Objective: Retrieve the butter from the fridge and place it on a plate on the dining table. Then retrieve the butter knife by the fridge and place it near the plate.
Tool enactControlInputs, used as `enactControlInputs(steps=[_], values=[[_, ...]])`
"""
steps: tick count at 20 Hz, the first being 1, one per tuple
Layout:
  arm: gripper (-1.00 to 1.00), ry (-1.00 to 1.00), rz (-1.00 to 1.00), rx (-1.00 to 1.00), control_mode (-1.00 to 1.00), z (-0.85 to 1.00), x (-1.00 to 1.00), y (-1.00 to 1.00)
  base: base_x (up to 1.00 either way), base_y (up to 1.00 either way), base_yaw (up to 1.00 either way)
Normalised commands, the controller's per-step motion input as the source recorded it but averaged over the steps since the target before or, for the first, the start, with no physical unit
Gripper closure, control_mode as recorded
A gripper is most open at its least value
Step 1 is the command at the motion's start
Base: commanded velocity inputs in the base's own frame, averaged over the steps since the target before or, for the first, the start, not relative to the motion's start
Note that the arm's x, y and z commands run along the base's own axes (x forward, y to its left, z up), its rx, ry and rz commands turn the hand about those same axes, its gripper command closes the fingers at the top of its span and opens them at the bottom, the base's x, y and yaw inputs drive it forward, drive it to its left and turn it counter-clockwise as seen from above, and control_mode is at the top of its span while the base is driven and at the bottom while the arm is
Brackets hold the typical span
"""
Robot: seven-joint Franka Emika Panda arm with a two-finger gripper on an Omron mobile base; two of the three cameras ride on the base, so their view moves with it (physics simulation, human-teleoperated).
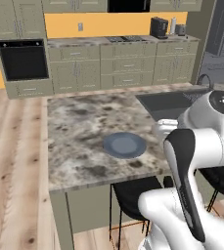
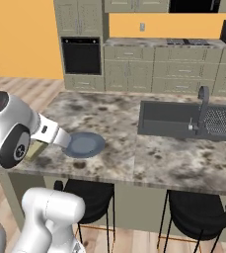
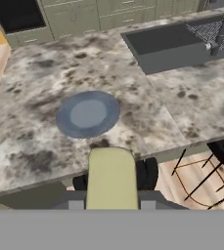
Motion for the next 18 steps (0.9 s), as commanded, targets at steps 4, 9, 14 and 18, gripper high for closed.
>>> enactControlInputs(steps=[4, 9, 14, 18], values=[[1.0, 0.2, 0.0, 0.0, -1.0, 0.0, 0.93, 0.01, 0.0, 0.0, 0.0], [1.0, 0.14, 0.0, 0.0, -1.0, -0.21, 1.0, 0.01, 0.0, 0.0, 0.0], [1.0, 0.07, 0.0, 0.0, -1.0, -0.4, 1.0, 0.09, 0.0, 0.0, 0.0], [1.0, 0.06, 0.0, 0.0, -1.0, -0.39, 0.99, 0.12, 0.0, 0.0, 0.0]])
